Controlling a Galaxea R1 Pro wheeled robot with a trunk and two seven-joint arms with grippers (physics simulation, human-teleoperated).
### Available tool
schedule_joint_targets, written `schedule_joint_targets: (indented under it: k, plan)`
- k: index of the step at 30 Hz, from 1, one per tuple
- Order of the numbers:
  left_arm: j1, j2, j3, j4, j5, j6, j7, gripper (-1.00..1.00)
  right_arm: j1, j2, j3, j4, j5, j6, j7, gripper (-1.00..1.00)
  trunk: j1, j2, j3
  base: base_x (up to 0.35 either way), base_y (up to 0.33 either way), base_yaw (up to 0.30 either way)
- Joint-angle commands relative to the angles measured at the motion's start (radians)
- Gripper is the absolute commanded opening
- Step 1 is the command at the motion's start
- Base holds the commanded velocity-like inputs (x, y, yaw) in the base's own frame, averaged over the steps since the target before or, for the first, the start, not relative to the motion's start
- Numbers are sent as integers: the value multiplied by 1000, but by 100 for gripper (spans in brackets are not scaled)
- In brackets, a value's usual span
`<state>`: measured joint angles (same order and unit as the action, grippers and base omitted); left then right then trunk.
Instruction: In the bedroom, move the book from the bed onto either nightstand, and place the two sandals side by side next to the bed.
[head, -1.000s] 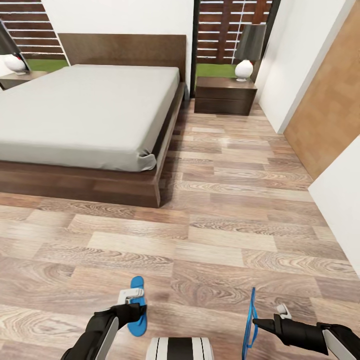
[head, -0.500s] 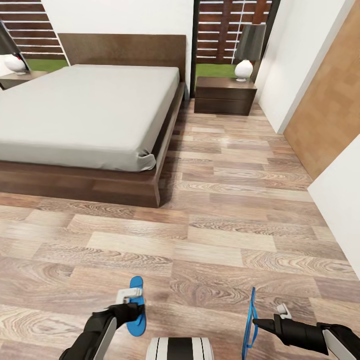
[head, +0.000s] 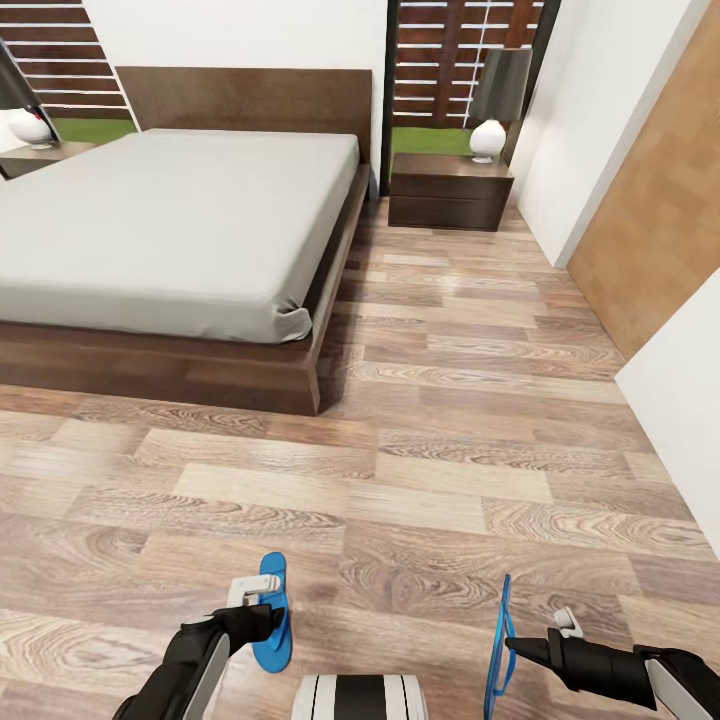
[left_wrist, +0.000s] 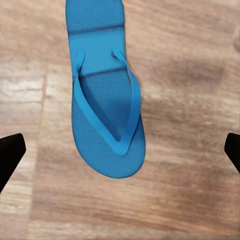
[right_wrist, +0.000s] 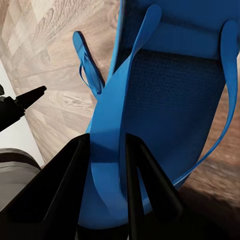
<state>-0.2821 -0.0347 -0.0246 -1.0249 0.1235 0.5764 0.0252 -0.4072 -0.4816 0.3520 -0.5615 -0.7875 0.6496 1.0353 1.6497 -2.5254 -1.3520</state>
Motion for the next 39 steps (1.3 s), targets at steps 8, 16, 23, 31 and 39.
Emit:
schedule_joint_targets:
  k: [8, 16, 23, 31, 39]
  plan:
    - [0, 1, 1, -2, 8, 5, 5, 100, -1, -1, 5, 0, -10, 7, 0, -100, 1, -1, -12, 0, 0, 0]
    - [0, 10, 0, -3, 8, 5, 6, 100, -1, -1, 5, 0, -10, 7, 0, -100, 5, -3, -43, 0, 0, 0]
    - [0, 10, 0, -3, 8, 5, 6, 100, -1, -1, 6, 0, -10, 7, 0, -100, 7, -4, -63, 0, 0, 0]
    - [0, 12, 0, -3, 8, 4, 3, 100, -1, -1, 6, 0, -10, 7, 0, -100, 7, -4, -63, 72, 0, 0]
    - [0, 12, 0, -2, 8, -5, 2, 100, -1, -1, 6, 0, -10, 7, 0, -100, 7, -4, -63, 79, 0, 0]
